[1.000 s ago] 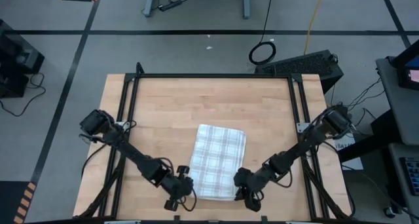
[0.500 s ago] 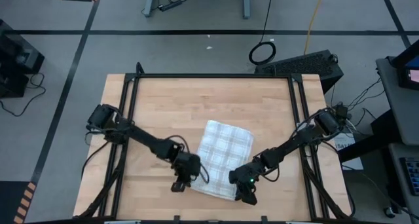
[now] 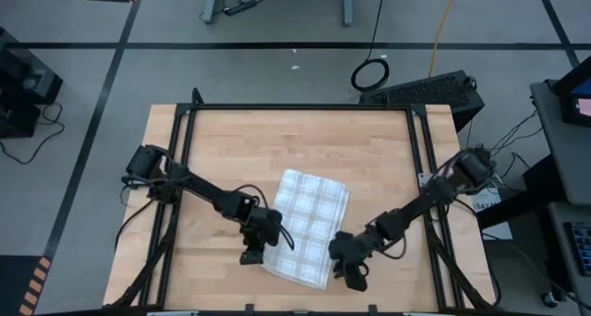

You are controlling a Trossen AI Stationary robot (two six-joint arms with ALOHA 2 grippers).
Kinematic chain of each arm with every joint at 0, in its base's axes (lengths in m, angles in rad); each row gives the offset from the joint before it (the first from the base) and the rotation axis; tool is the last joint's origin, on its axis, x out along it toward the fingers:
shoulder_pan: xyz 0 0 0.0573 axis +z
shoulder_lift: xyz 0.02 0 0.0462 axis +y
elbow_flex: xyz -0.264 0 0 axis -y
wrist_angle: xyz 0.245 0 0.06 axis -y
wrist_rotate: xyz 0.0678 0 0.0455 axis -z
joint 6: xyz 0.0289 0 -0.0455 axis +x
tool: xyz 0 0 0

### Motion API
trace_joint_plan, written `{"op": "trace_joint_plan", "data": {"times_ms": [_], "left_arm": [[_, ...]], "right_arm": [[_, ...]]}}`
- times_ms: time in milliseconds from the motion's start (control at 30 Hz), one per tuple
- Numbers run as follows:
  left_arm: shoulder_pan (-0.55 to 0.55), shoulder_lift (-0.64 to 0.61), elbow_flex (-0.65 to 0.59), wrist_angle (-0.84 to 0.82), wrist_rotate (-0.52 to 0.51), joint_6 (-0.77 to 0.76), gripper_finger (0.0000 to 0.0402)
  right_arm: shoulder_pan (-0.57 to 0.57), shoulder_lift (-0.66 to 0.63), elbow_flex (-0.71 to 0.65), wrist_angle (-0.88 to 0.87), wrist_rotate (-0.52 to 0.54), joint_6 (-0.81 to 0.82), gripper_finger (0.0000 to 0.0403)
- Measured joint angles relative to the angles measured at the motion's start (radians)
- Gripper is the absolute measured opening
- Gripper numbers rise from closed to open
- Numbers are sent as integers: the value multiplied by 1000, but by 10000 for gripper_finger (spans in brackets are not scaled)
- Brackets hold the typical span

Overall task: Roll towel
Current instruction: Roll the towel

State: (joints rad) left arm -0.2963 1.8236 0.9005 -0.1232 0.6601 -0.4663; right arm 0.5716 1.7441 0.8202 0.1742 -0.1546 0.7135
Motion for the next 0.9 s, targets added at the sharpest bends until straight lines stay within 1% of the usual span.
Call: {"op": "trace_joint_plan", "data": {"times_ms": [67, 167, 233, 333, 433, 533, 600, 667, 733, 800, 867, 900], "left_arm": [[5, 0, 0, 7, -16, -25, 17], [13, 0, 0, 38, -44, -78, 17], [13, 0, 0, 49, -55, -94, 17], [13, 0, 1, 60, -65, -101, 17], [13, 0, 1, 67, -85, -105, 17], [13, 0, 1, 96, -116, -134, 17], [13, 0, 2, 121, -126, -157, 17], [12, 0, 2, 130, -134, -177, 17], [7, 0, 2, 132, -136, -184, 17], [-1, 0, 2, 133, -139, -184, 17], [-10, 0, 2, 125, -149, -184, 17], [-15, 0, 2, 122, -151, -191, 17]], "right_arm": [[46, -28, -1, -37, 158, -17, 92], [151, -31, 1, -8, 403, -23, 117], [227, -4, 6, 25, 548, -26, 137], [334, 62, 26, 32, 729, -67, 176], [403, 147, 87, 42, 863, -167, 212], [426, 252, 174, 34, 963, -278, 236], [427, 318, 237, 9, 1024, -342, 242], [422, 369, 309, -42, 1063, -371, 244], [417, 404, 369, -125, 1129, -355, 244], [417, 421, 416, -230, 1173, -304, 244], [417, 422, 445, -332, 1192, -223, 244], [417, 422, 452, -368, 1184, -177, 244]]}}
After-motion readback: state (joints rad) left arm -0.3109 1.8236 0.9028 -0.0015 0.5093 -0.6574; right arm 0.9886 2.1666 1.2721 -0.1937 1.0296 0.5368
